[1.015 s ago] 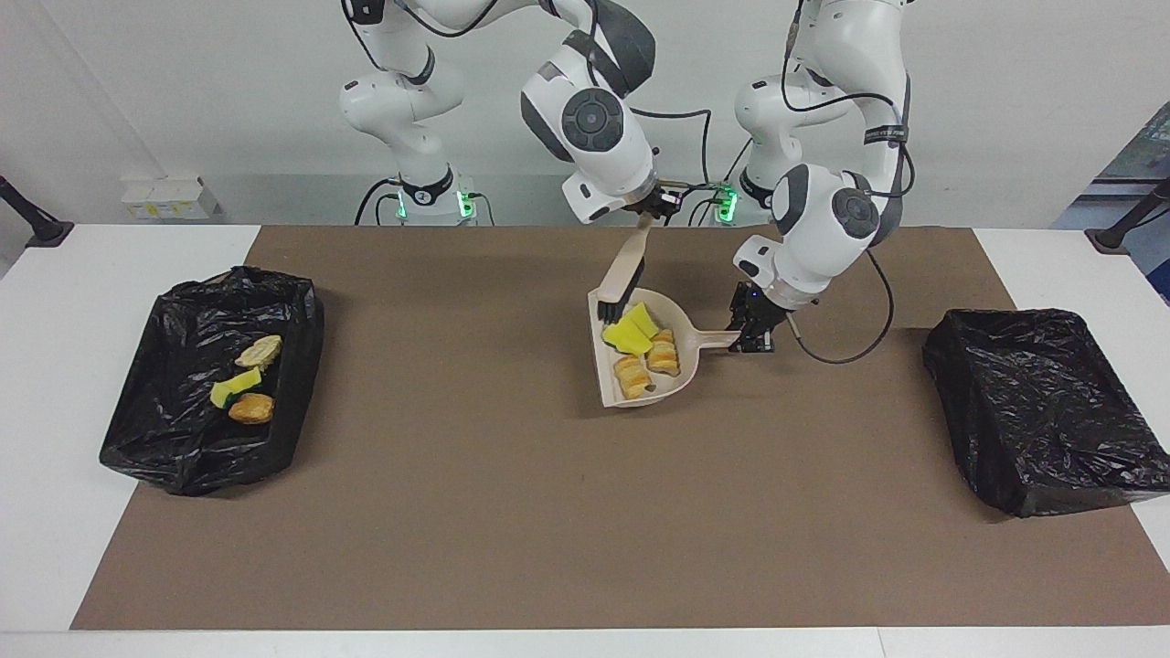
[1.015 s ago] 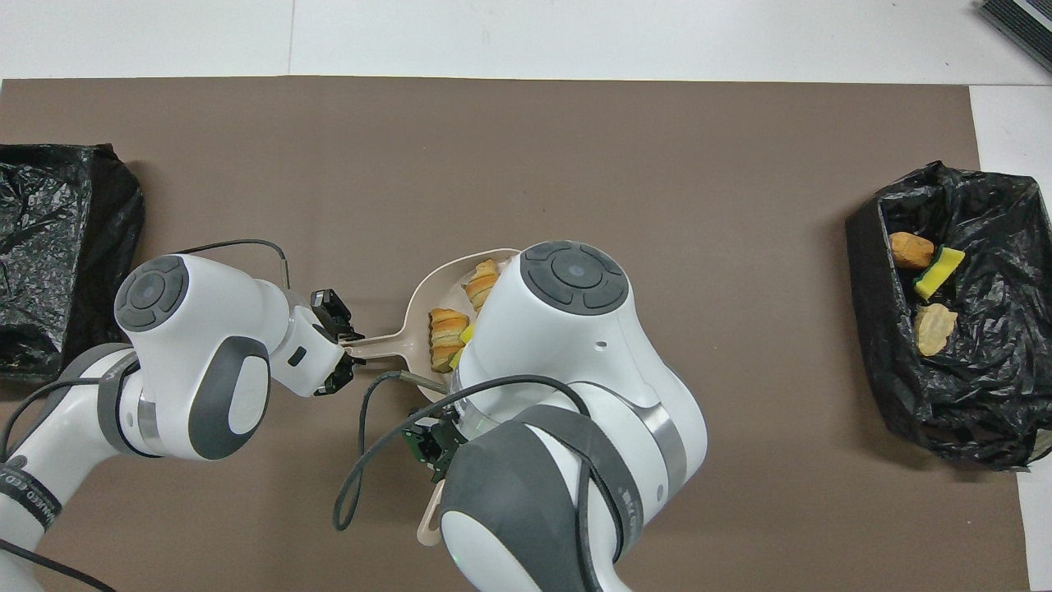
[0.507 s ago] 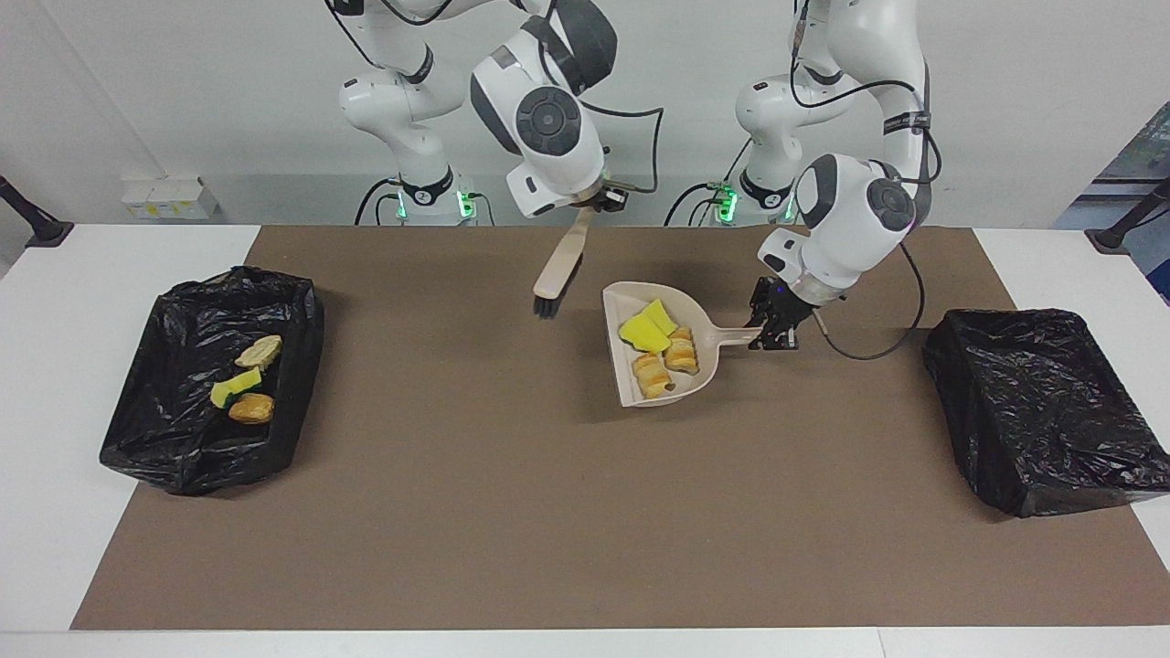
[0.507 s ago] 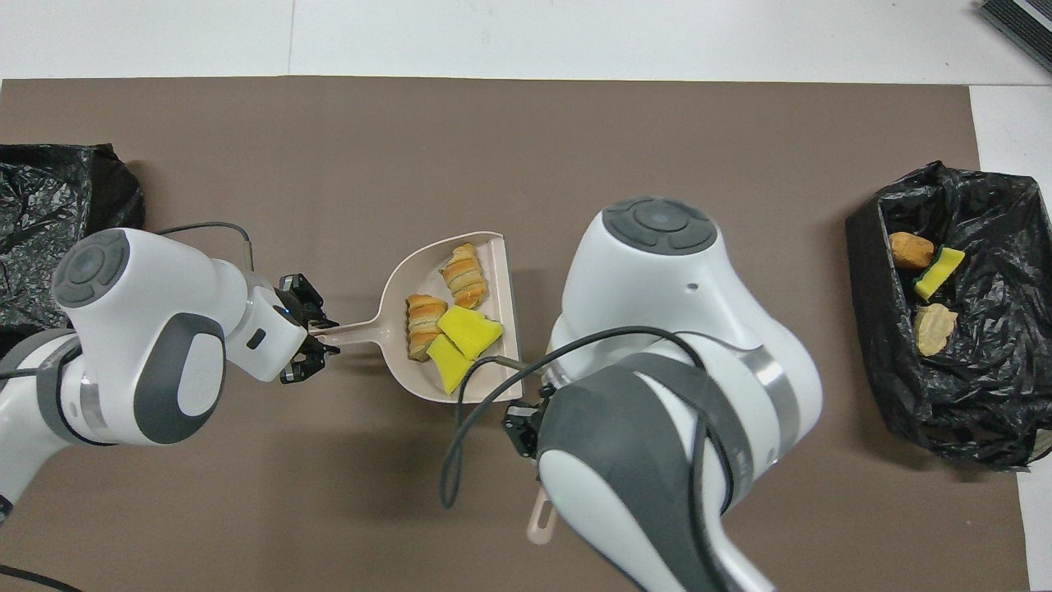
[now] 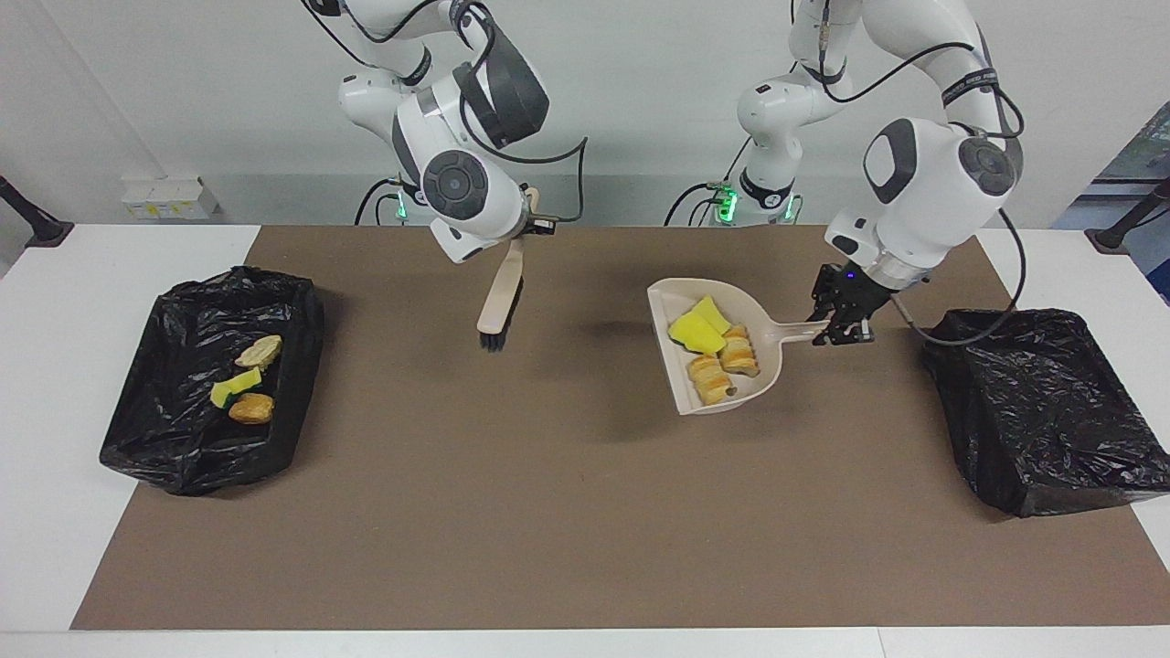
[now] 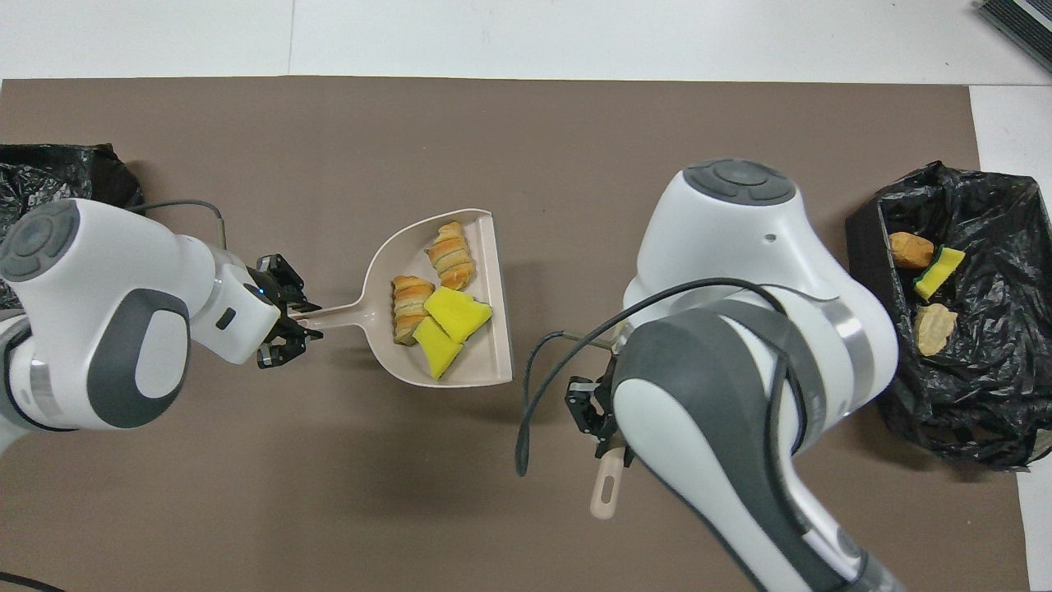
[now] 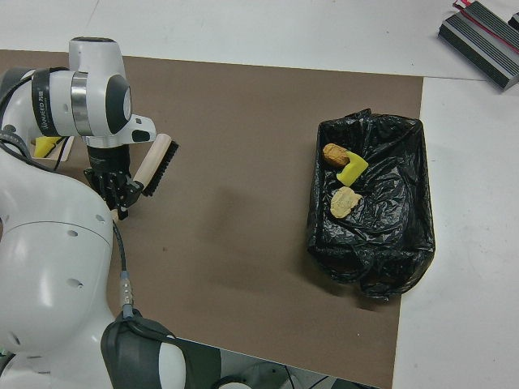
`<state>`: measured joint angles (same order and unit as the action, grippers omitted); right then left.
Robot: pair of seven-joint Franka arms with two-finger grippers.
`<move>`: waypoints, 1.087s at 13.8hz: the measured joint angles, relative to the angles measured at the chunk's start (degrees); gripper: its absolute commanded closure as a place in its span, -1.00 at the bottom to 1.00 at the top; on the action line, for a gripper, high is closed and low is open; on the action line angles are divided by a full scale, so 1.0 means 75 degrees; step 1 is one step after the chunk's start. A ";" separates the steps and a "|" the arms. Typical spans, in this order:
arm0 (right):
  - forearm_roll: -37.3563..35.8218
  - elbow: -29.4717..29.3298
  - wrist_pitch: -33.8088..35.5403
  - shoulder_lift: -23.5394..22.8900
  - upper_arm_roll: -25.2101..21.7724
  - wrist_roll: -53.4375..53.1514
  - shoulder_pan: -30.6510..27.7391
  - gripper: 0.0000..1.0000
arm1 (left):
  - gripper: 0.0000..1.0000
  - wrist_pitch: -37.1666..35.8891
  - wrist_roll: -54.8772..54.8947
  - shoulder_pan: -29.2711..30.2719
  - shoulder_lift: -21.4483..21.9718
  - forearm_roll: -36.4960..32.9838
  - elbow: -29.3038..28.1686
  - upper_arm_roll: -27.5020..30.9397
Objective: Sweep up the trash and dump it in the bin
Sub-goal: 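Carry the dustpan to the bin nearest the left arm and tip it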
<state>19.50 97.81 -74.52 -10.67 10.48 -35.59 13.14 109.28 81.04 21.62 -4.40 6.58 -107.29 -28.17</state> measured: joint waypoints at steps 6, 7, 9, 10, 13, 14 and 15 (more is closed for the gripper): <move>0.0469 0.0659 -0.1206 -0.0633 0.0102 0.0009 0.1641 1.00 | 1.00 -0.1340 0.0066 0.0701 -0.1214 -0.1454 0.2009 0.0047; 0.0556 0.0826 -0.1421 -0.0695 0.0107 0.0008 0.1885 1.00 | 1.00 -0.1457 0.0109 0.0860 -0.1397 -0.1605 0.2279 0.0051; 0.0580 0.1119 -0.1598 -0.0731 0.0116 0.0006 0.2182 1.00 | 1.00 -0.1587 0.0323 0.1070 -0.1694 -0.1958 0.2746 0.0063; 0.0584 0.1247 -0.1597 -0.0721 0.0118 0.0006 0.2245 1.00 | 1.00 -0.1615 0.0397 0.1109 -0.1779 -0.2061 0.2887 0.0084; 0.0591 0.1866 -0.1890 -0.0452 0.0119 0.0006 0.2413 1.00 | 1.00 -0.1617 0.0721 0.1194 -0.1860 -0.2223 0.3056 0.0215; 0.0592 0.2126 -0.2106 -0.0321 0.0120 0.0008 0.2476 1.00 | 1.00 -0.1617 0.0764 0.1202 -0.1860 -0.2344 0.3087 0.0233; 0.0592 0.2366 -0.2281 -0.0196 0.0124 0.0009 0.2542 1.00 | 1.00 -0.1617 0.0780 0.1205 -0.1860 -0.2483 0.3118 0.0239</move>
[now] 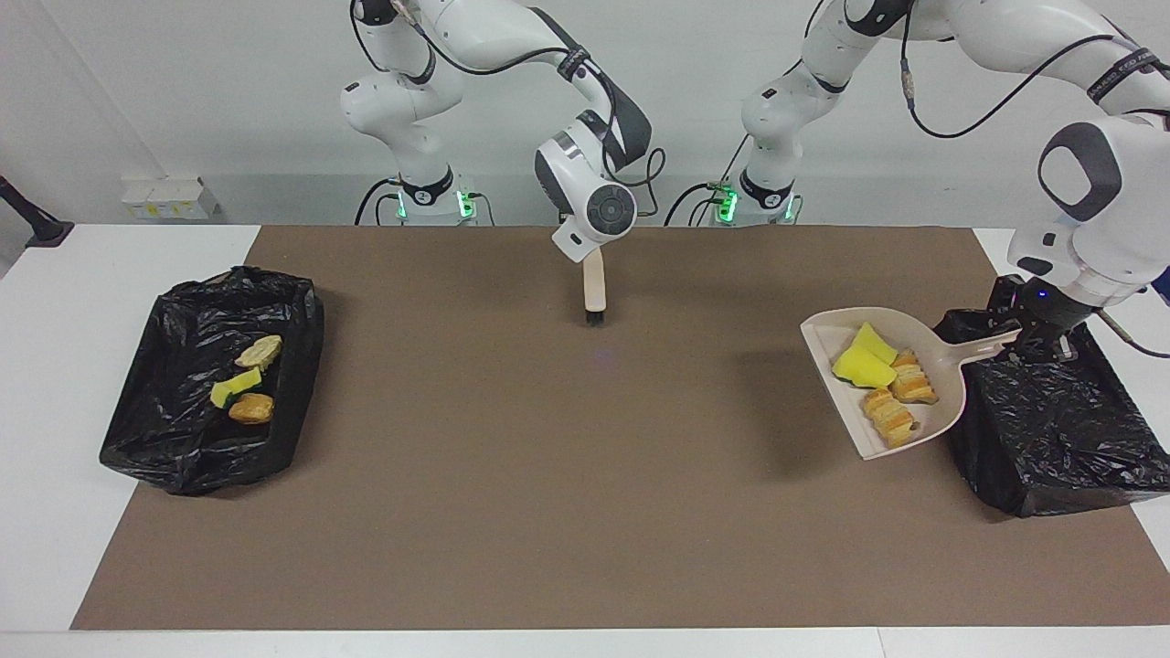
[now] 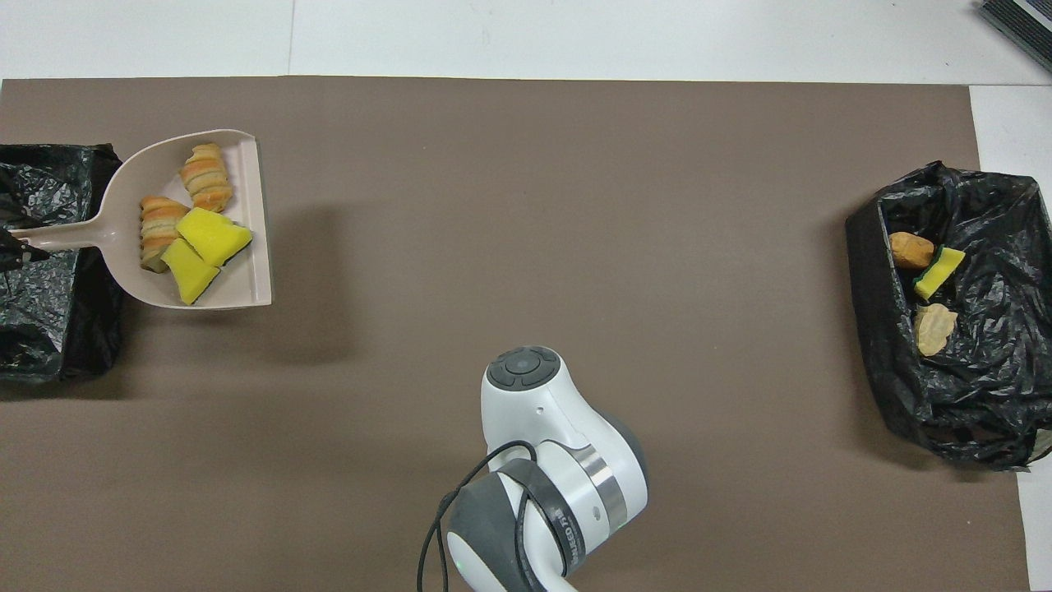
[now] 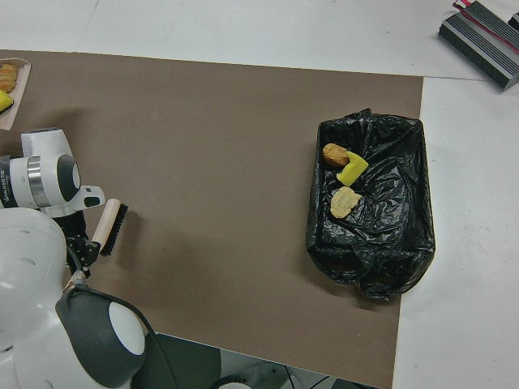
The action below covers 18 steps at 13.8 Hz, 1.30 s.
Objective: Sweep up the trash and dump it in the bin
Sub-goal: 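Carry the dustpan to the bin nearest the left arm and tip it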
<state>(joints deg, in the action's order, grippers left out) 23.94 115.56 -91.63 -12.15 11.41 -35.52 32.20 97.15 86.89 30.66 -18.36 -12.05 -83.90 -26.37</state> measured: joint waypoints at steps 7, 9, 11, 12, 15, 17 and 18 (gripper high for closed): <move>0.0012 0.0683 -0.0622 0.0251 0.0004 0.0182 0.0318 -1.00 | 1.00 0.0098 0.0612 0.0035 -0.0001 -0.0210 0.0205 0.0834; 0.0017 0.0671 -0.0622 0.0270 0.0004 0.0183 0.0340 -1.00 | 1.00 0.0164 0.0876 0.0052 -0.0001 -0.0213 0.0320 0.1020; 0.0018 0.0560 -0.0622 0.0275 -0.0009 0.0183 0.0339 -1.00 | 1.00 0.0192 0.0935 0.0052 -0.0001 -0.0287 0.0396 0.1159; 0.0015 0.0446 -0.0588 0.0286 -0.0030 0.0183 0.0330 -1.00 | 1.00 0.0251 0.0950 0.0051 -0.0004 -0.0368 0.0434 0.1238; -0.0202 -0.0157 -0.0310 0.0439 -0.0108 0.0183 -0.0012 -1.00 | 1.00 0.0301 0.1150 0.0058 -0.0115 -0.0690 0.0755 0.1509; -0.0497 -0.0597 -0.0022 0.0656 -0.0127 0.0208 -0.0582 -1.00 | 1.00 0.0309 0.1428 0.0061 -0.0348 -0.1029 0.1068 0.1610; -0.0684 -0.0824 0.0160 0.0764 -0.0133 0.0277 -0.0911 -1.00 | 1.00 0.0313 0.1626 0.0064 -0.0508 -0.1161 0.1246 0.1652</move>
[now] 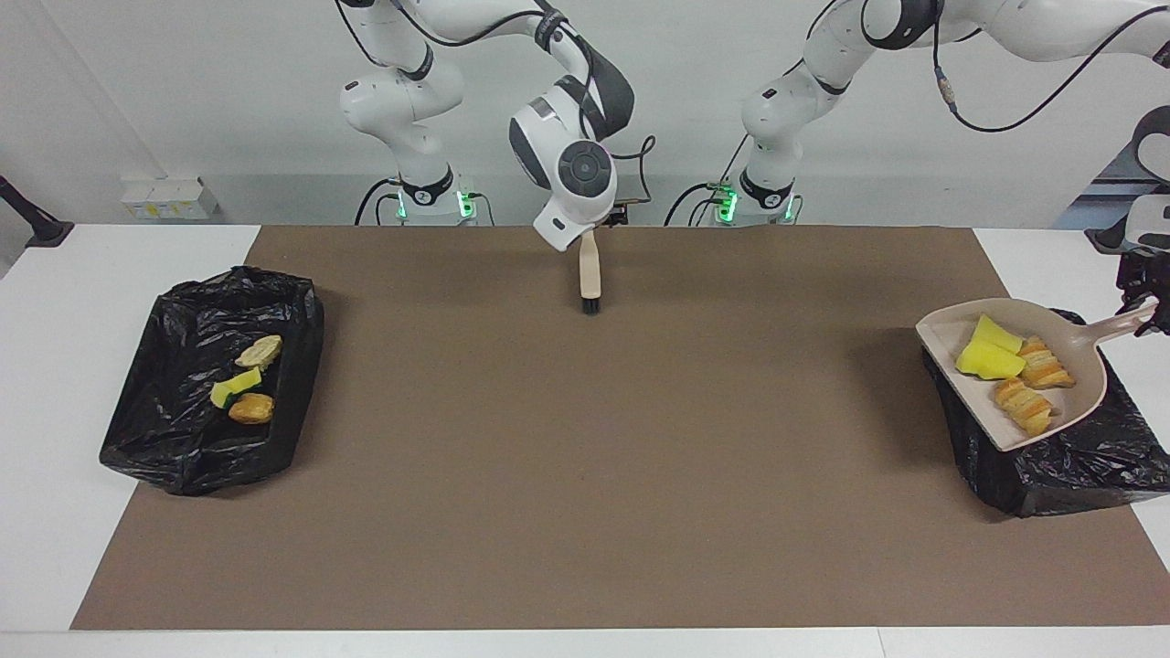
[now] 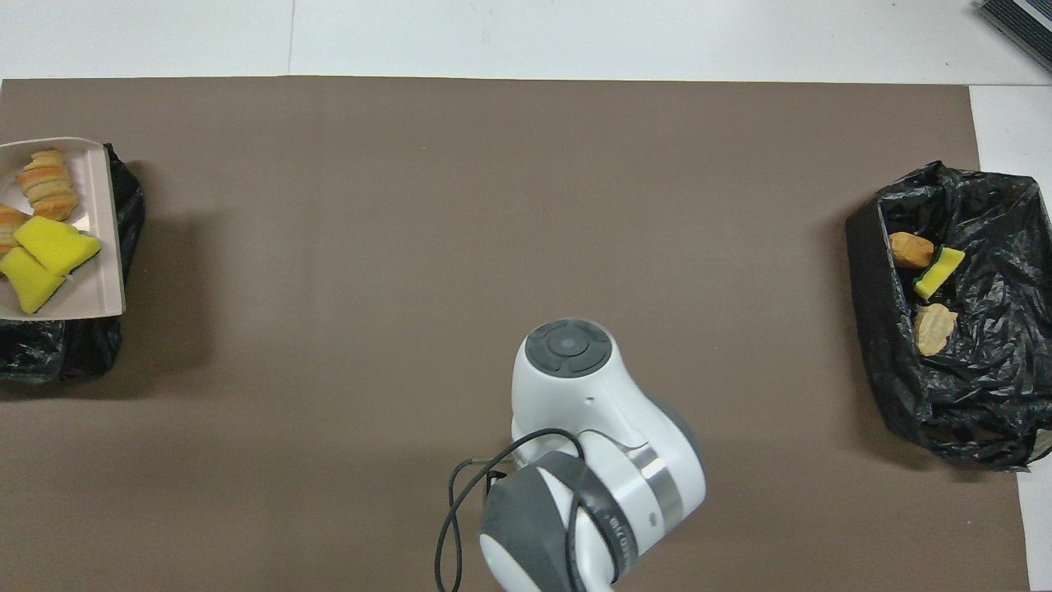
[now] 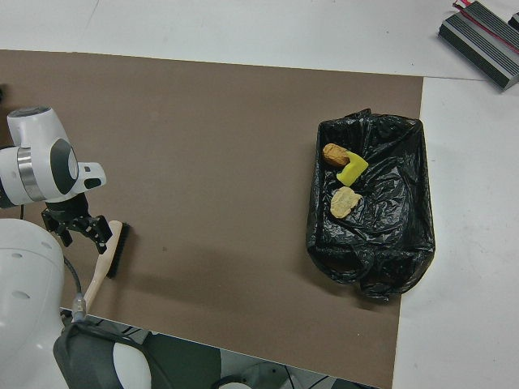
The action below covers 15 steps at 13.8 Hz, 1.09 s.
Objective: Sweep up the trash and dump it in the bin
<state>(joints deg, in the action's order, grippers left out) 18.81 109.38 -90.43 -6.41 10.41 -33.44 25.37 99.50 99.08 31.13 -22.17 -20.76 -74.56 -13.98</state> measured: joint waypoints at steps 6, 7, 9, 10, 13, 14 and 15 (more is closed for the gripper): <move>-0.1349 -0.1208 0.0511 0.0129 -0.0053 0.0618 -0.1690 -1.00 | 1.00 0.0367 0.1720 0.0039 -0.1148 -0.0630 0.1008 0.0438; -0.1462 -0.1306 0.0512 0.0127 -0.0056 0.0789 -0.1962 -1.00 | 1.00 0.0397 0.1936 0.0051 -0.1259 -0.0723 0.1145 0.0449; -0.1567 -0.1450 0.0512 0.0123 -0.0066 0.1005 -0.2480 -1.00 | 1.00 0.0417 0.2359 0.0090 -0.1339 -0.0845 0.1313 0.0457; -0.1605 -0.1491 0.0512 0.0123 -0.0067 0.1052 -0.2680 -1.00 | 1.00 0.0426 0.2509 0.0099 -0.1338 -0.1008 0.1373 0.0467; -0.1749 -0.1538 0.0511 0.0122 -0.0069 0.1086 -0.3058 -1.00 | 1.00 0.0531 0.2623 -0.0005 -0.1290 -0.2004 0.1604 0.0419; -0.1820 -0.1567 0.0507 0.0121 -0.0074 0.1156 -0.3158 -1.00 | 1.00 0.0630 0.2620 -0.0099 -0.1240 -0.2343 0.1661 0.0411; -0.1858 -0.1627 0.0505 0.0123 -0.0080 0.1233 -0.3246 -1.00 | 1.00 0.0725 0.2560 -0.0200 -0.1174 -0.2645 0.1711 0.0407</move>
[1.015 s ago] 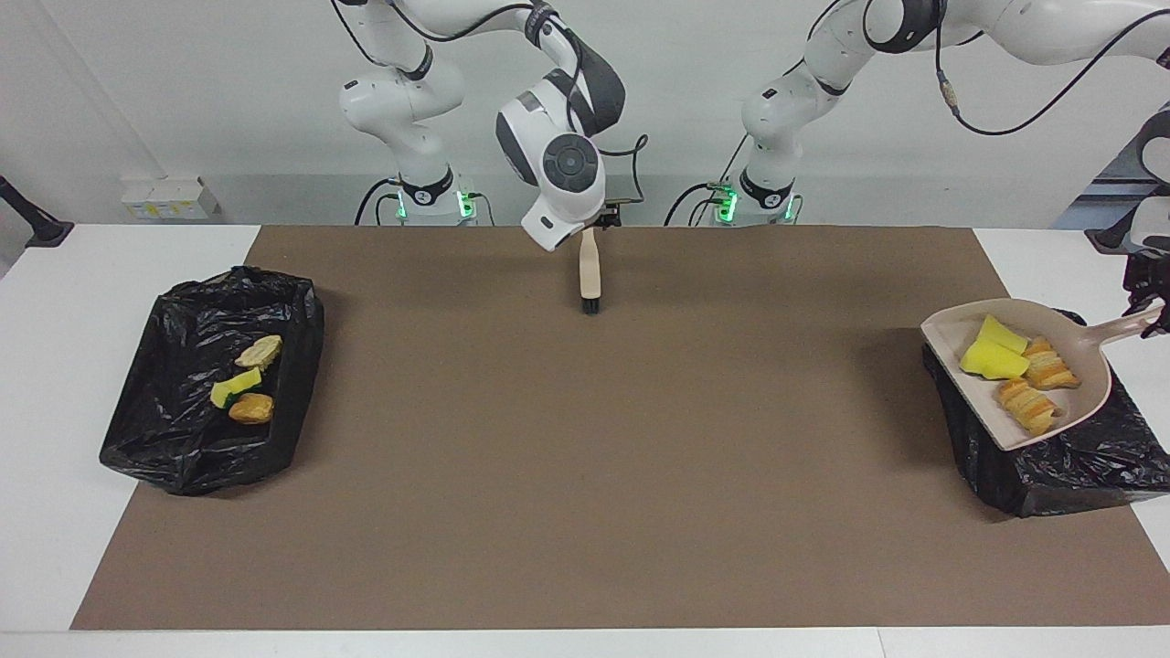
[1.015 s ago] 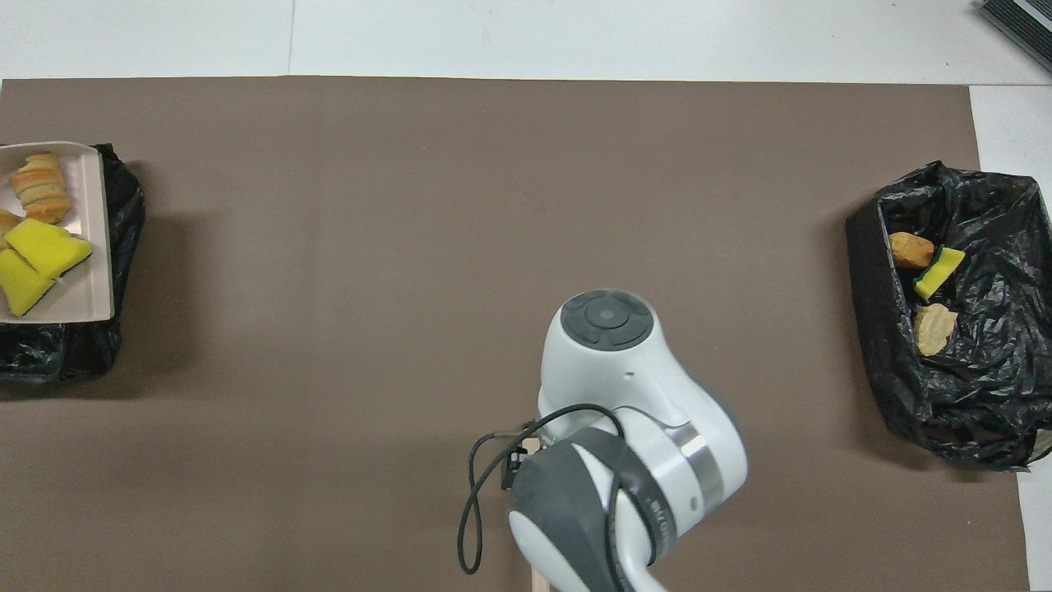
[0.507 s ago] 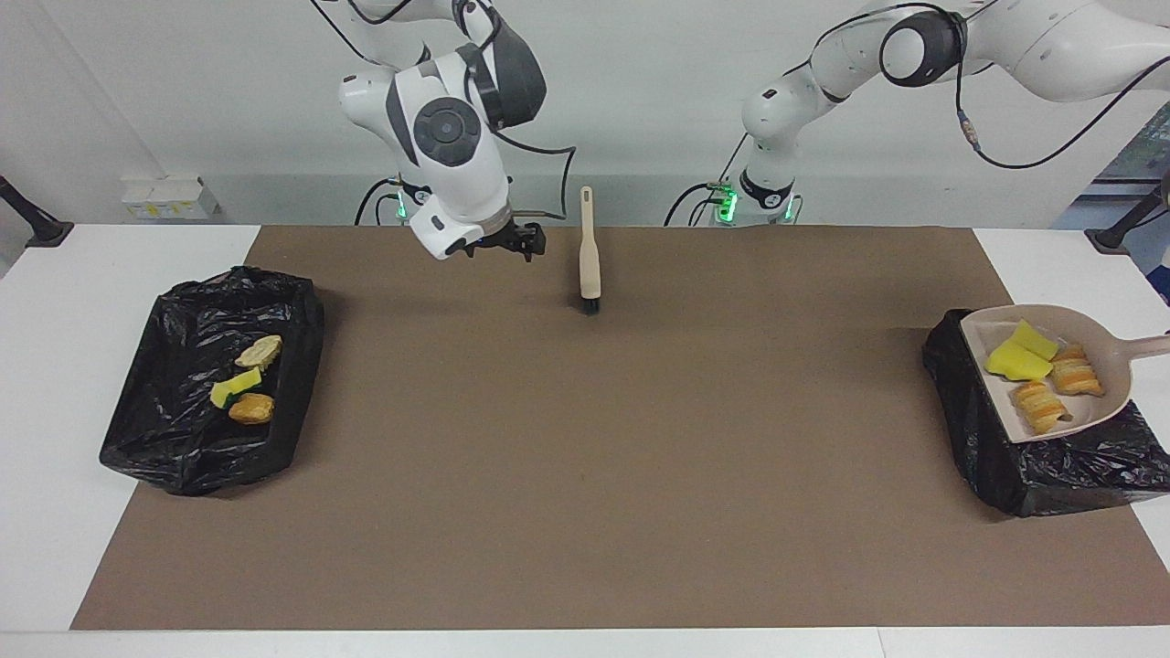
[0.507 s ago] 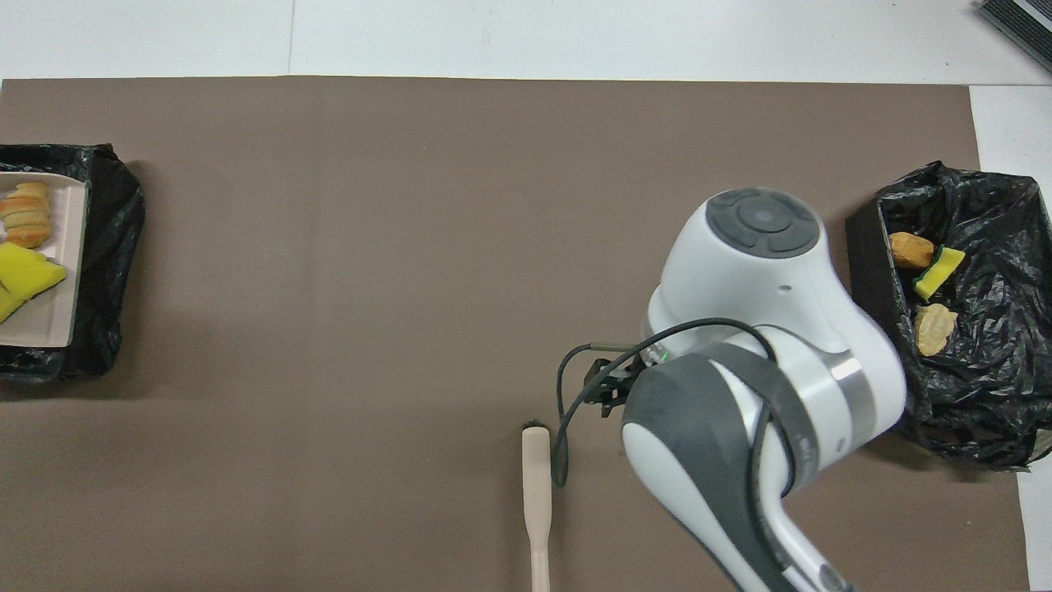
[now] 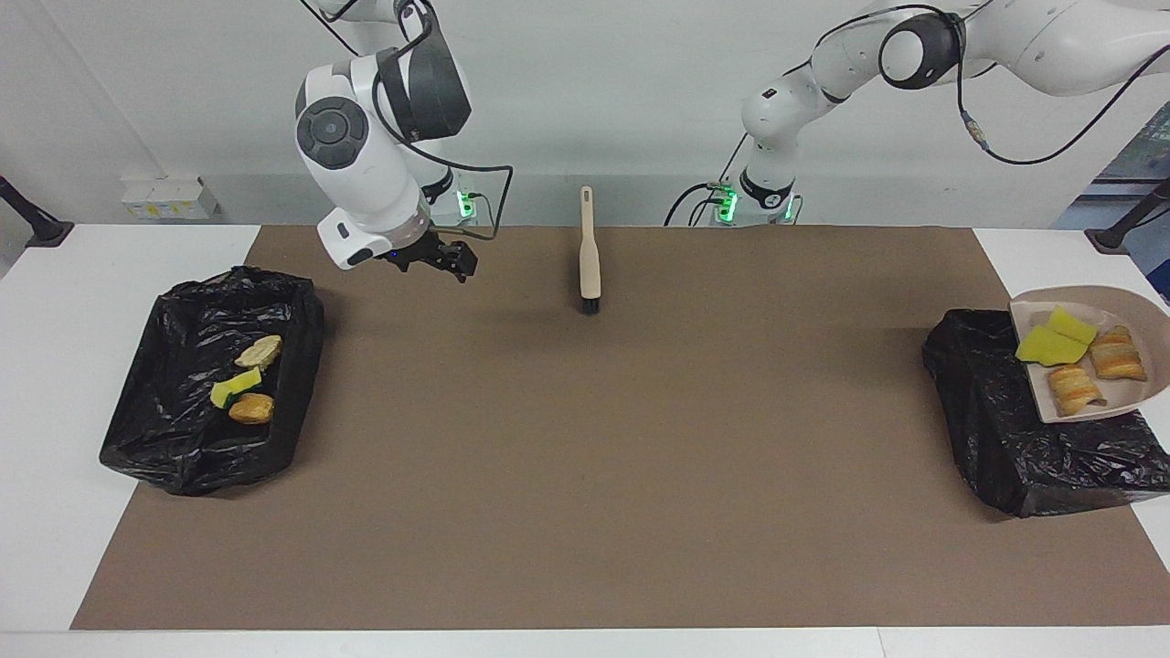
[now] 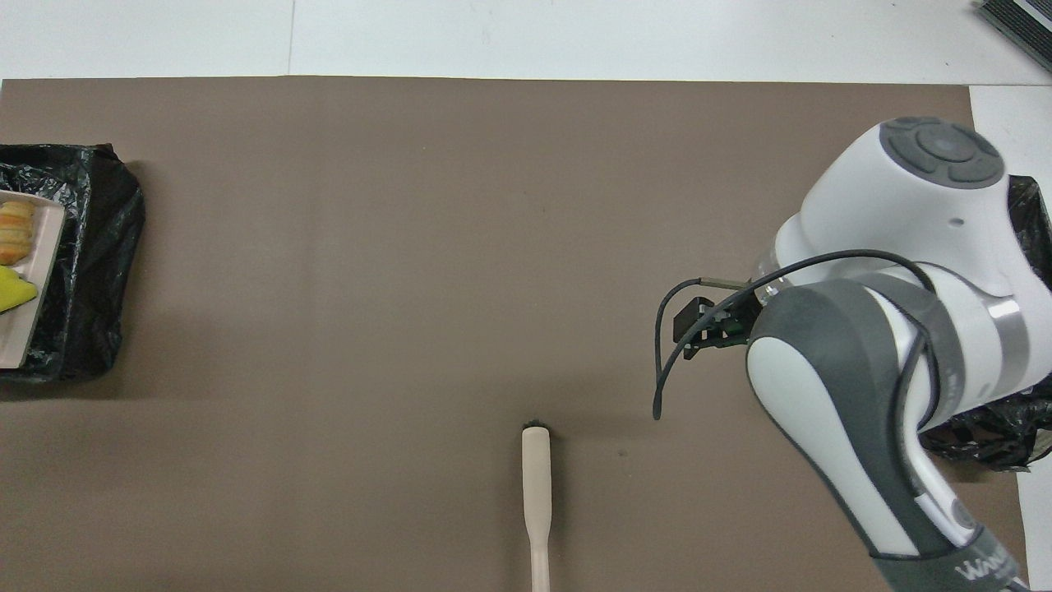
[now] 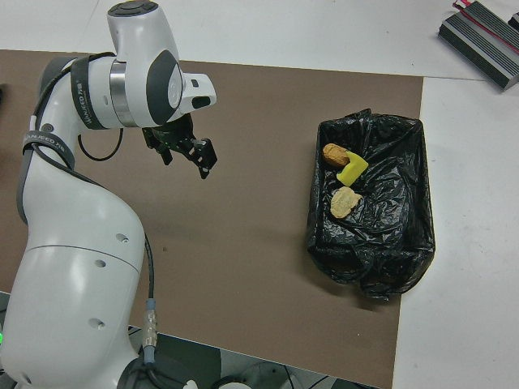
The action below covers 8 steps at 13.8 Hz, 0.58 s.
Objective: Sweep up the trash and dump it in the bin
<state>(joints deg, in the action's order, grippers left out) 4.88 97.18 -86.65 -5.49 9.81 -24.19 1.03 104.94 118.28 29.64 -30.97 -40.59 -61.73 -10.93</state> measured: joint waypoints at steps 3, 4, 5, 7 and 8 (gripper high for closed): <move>-0.0285 -0.0317 -0.0002 0.0005 -0.0034 0.0034 -0.0107 -1.00 | 1.00 0.0402 -0.0641 -0.0271 0.0256 -0.1188 0.0017 -0.0022; -0.0329 -0.0408 -0.0002 0.0007 -0.0040 0.0034 -0.0108 -1.00 | 1.00 0.0473 -0.0819 -0.0363 0.0315 -0.1541 0.0017 -0.0032; -0.0353 -0.0459 -0.0002 0.0008 -0.0040 0.0034 -0.0108 -1.00 | 1.00 0.0523 -0.0970 -0.0446 0.0343 -0.1853 0.0015 -0.0036; -0.0364 -0.0483 -0.0002 0.0008 -0.0041 0.0034 -0.0109 -1.00 | 1.00 0.0718 -0.1402 -0.0558 0.0356 -0.2555 -0.0020 -0.0047; -0.0370 -0.0485 -0.0010 0.0008 -0.0042 0.0034 -0.0120 -1.00 | 1.00 0.0817 -0.1735 -0.0596 0.0390 -0.2890 -0.0054 -0.0050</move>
<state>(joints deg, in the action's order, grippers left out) 2.10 93.55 -86.72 -5.43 9.50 -23.94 0.13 111.06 105.27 25.16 -28.05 -62.27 -62.13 -11.30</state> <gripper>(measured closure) 0.000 0.678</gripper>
